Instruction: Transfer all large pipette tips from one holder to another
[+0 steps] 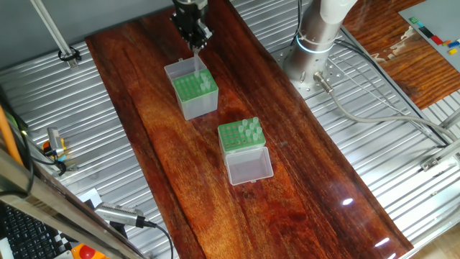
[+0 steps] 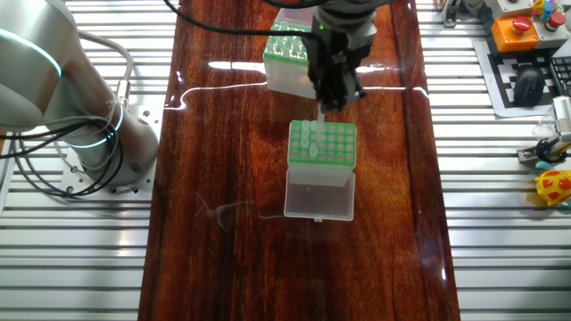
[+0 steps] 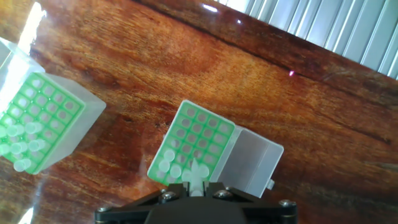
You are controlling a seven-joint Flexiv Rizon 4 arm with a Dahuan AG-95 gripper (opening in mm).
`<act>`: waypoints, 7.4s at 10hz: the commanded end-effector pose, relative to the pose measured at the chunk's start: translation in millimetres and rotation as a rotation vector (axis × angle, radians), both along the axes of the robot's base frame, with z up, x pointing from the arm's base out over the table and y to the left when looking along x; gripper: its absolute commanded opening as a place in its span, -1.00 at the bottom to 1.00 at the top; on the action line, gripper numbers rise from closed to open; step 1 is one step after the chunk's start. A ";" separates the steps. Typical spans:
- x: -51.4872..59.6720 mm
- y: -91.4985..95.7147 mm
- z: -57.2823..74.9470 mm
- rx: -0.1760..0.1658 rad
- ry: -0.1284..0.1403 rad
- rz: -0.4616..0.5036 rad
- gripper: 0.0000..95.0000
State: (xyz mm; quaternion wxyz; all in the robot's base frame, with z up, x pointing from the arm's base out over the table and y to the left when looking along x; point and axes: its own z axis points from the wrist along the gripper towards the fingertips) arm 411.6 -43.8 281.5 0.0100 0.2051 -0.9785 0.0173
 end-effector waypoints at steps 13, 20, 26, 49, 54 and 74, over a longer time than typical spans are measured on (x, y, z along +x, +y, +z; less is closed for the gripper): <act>5.5 3.9 -38.6 0.004 0.009 0.039 -0.60; 5.6 4.6 -38.3 0.011 0.004 0.024 -0.60; 5.6 4.6 -38.3 0.011 0.004 0.024 -0.60; 30.4 122.9 -32.7 0.035 -0.005 -0.139 -0.60; 32.9 116.8 -30.4 0.027 -0.001 -0.097 -0.60; -12.7 190.6 -70.3 0.073 0.041 -0.026 -0.60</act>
